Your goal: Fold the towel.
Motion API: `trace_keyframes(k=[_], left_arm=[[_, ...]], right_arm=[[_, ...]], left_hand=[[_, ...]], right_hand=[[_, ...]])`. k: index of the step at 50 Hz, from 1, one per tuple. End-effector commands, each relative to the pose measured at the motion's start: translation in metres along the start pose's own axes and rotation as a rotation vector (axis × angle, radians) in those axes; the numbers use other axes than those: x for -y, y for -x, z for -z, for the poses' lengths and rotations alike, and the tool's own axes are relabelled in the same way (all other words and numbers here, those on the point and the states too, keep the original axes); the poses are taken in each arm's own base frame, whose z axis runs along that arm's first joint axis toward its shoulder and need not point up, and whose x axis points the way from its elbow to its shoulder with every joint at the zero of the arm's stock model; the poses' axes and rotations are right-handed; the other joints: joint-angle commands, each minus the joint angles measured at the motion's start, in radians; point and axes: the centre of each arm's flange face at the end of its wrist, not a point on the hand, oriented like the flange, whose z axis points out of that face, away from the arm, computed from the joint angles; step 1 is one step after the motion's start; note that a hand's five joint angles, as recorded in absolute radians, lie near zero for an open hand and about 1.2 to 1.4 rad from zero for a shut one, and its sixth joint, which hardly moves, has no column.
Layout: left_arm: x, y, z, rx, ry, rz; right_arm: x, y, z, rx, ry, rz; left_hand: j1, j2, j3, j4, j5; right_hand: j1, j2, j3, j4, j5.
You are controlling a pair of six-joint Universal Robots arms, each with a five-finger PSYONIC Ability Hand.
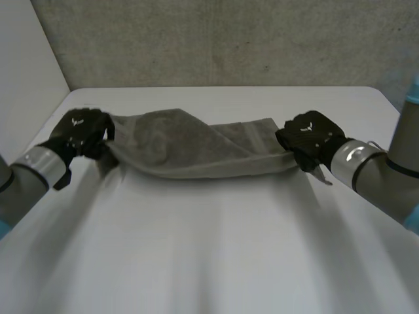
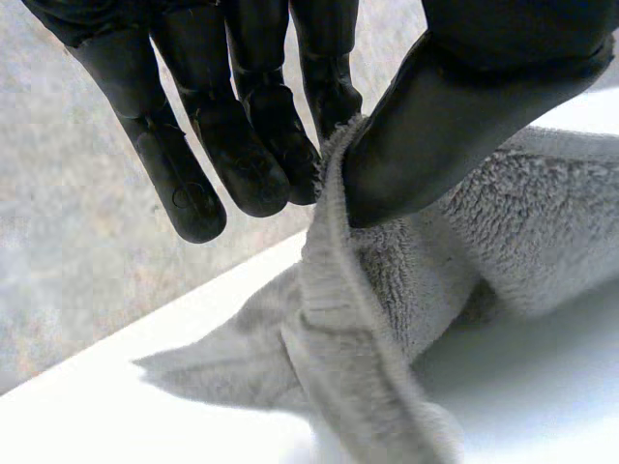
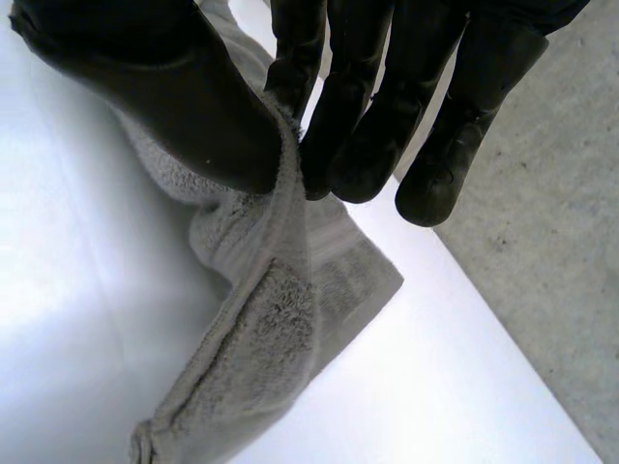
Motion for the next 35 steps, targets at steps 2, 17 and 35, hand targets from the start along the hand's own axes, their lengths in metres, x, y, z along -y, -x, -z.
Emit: trace_keyframes(k=[2,17,35], left_arm=[[0.017,0.0,0.02,0.027,-0.018,-0.105],[0.16,-0.003,0.065,0.053,-0.405,-0.062],[0.037,0.026,-0.054,0.055,0.029,0.089]], right_arm=[[0.012,-0.002,0.024,-0.015,-0.035,-0.023],[0.13,-0.06,0.098,-0.192,-0.312,-0.075],[0.05,-0.037,-0.033,-0.134,0.071,0.019]], left_hand=[[0.136,0.053,0.053,0.036,0.087],[0.136,0.053,0.053,0.036,0.087],[0.136,0.053,0.053,0.036,0.087]], right_hand=[[0.071,0.079,0.069,0.063,0.056],[0.071,0.079,0.069,0.063,0.056],[0.071,0.079,0.069,0.063,0.056]])
